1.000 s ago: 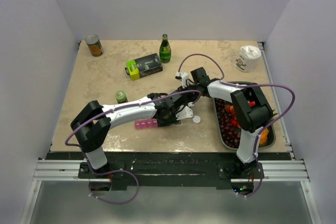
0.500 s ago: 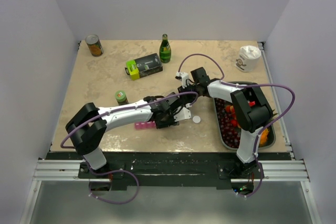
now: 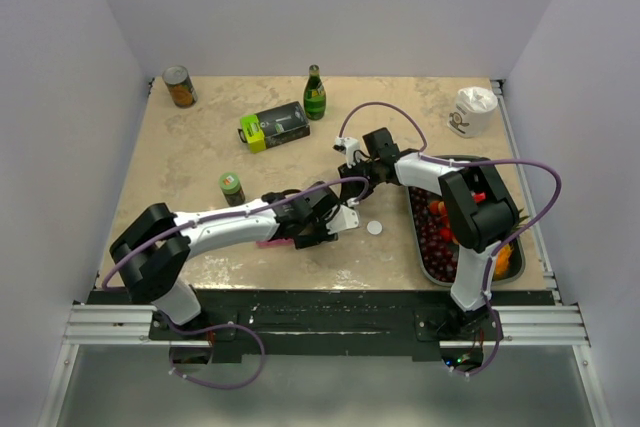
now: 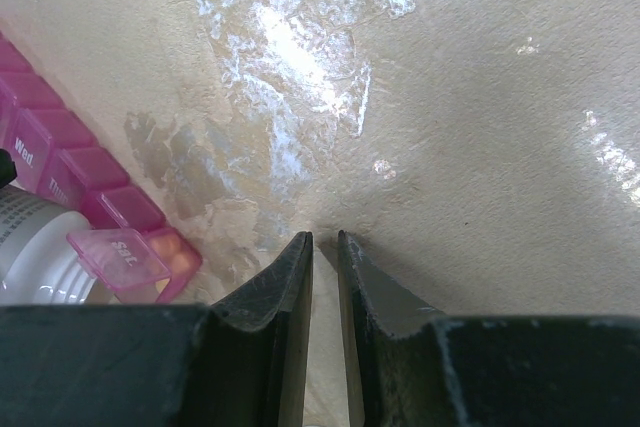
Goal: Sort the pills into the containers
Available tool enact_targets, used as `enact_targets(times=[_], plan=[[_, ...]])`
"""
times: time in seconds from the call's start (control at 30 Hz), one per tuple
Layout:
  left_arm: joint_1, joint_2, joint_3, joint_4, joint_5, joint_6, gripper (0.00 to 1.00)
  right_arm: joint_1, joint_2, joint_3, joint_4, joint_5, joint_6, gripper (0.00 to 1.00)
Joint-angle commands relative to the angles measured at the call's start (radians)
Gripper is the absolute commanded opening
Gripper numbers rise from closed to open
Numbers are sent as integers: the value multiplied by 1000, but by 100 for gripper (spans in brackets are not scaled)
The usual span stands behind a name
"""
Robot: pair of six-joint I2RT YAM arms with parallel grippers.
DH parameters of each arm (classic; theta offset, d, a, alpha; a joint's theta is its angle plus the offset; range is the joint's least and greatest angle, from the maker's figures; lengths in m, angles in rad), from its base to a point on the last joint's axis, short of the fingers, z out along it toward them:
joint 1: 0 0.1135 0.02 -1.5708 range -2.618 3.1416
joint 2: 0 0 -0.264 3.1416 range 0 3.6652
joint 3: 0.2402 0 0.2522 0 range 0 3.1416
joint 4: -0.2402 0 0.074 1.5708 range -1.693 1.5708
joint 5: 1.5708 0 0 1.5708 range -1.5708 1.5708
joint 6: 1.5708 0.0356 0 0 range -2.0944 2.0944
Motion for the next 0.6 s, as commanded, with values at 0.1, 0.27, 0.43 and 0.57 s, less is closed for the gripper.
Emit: enact_targets(times=[0.1,0.27,0.43,0.57], plan=[[20,-83,-61,139,16,-41,0,-3,17,23,-17,15,-22,21],[28,-117,-101,190,25,-53,0,-1,17,25,-17,17,-27,22],[37,-171,-144,254,48,-72,0,-3,16,28,-23,25,-37,23],[46,-226,-202,345,72,-99,0,-1,8,32,-32,37,-48,26]])
